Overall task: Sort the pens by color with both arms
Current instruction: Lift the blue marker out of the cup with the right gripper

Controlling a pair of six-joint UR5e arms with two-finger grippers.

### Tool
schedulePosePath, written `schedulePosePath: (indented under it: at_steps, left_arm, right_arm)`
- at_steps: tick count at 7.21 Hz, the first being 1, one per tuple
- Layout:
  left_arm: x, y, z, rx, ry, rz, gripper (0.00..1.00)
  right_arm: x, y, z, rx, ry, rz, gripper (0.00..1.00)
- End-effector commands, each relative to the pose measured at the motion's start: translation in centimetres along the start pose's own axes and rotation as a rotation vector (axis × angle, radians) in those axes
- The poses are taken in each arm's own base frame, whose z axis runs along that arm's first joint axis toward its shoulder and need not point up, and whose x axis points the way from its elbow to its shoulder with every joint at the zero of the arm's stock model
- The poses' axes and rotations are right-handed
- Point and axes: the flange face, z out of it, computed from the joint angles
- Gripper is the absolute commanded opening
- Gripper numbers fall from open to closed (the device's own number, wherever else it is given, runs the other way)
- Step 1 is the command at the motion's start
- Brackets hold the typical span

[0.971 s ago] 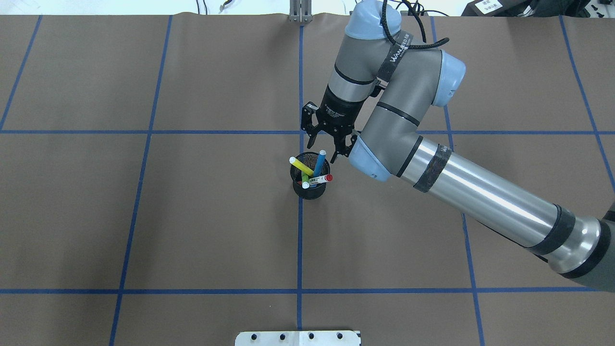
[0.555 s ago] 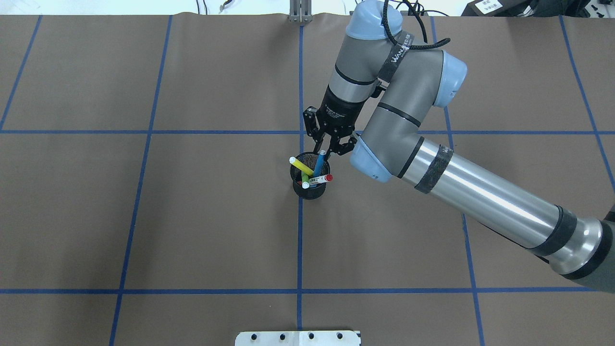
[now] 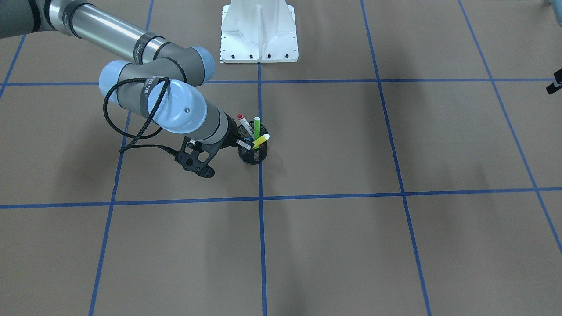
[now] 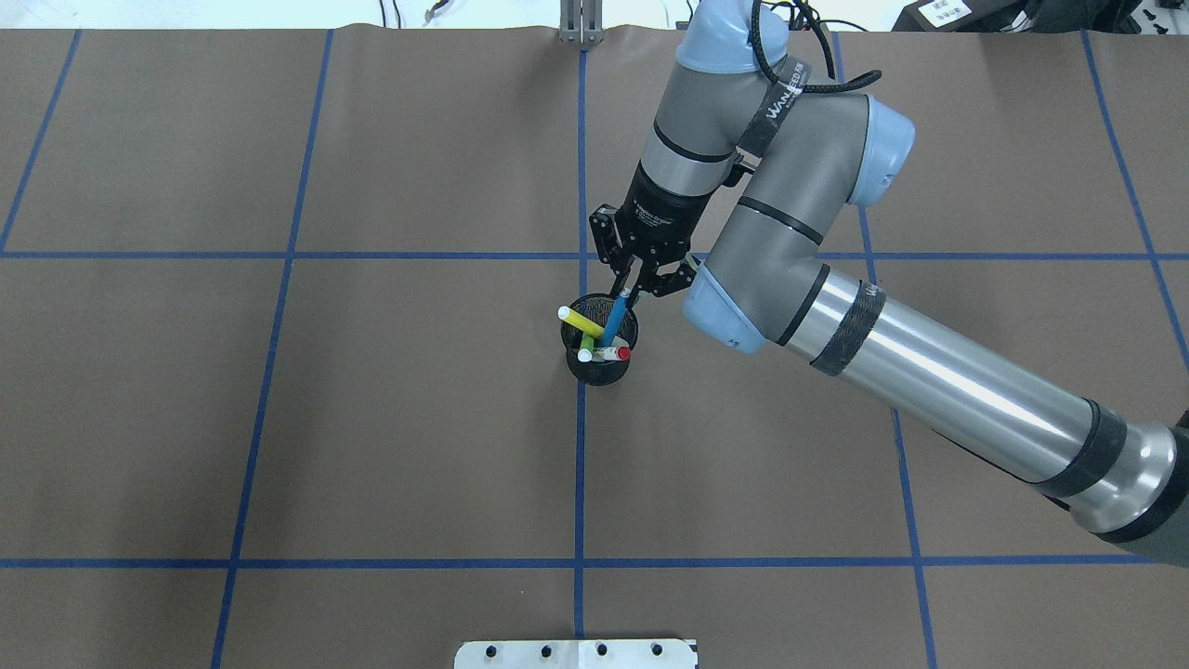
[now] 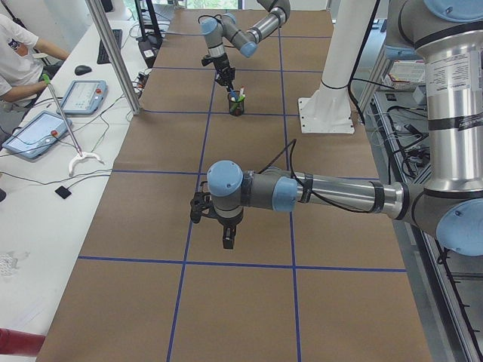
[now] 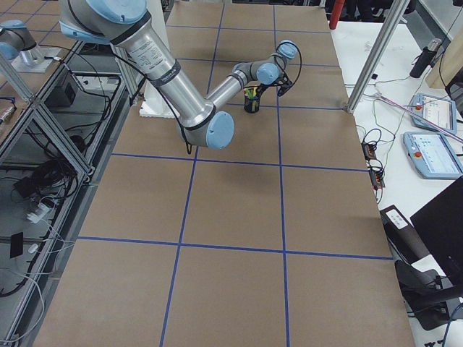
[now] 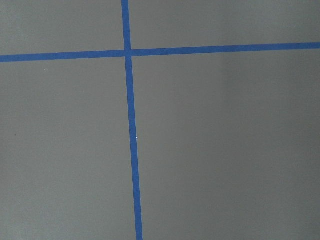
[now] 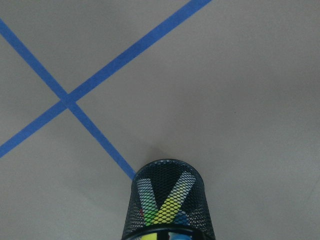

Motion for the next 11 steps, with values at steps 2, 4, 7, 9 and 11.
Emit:
schedulePosePath:
  at_steps: [2, 4, 7, 9, 11]
  left_arm:
    - [0.3, 0.0, 0.1, -0.005, 0.042, -0.003, 1.00]
    - [0.5, 0.0, 0.1, -0.006, 0.063, -0.002, 1.00]
    - [0.7, 0.0, -0.2, 0.001, 0.063, 0.004, 1.00]
    - [1.0, -0.2, -0.3, 0.004, 0.063, 0.010, 1.00]
    - [1.1, -0.2, -0.5, 0.008, 0.063, 0.011, 1.00]
  right_arm:
    - [0.4, 1.2, -8.8, 0.059, -0.082, 0.003, 0.00]
    - [1.0, 1.9, -11.4, 0.145, -0.087, 0.015, 0.00]
    - [1.4, 1.8, -13.2, 0.480, -0.127, -0.065, 0.00]
    - [1.8, 0.0, -13.3, 0.729, -0.083, -0.185, 0.00]
    - [4.2, -2.2, -12.7, 0.904, -0.153, -0.411, 0.00]
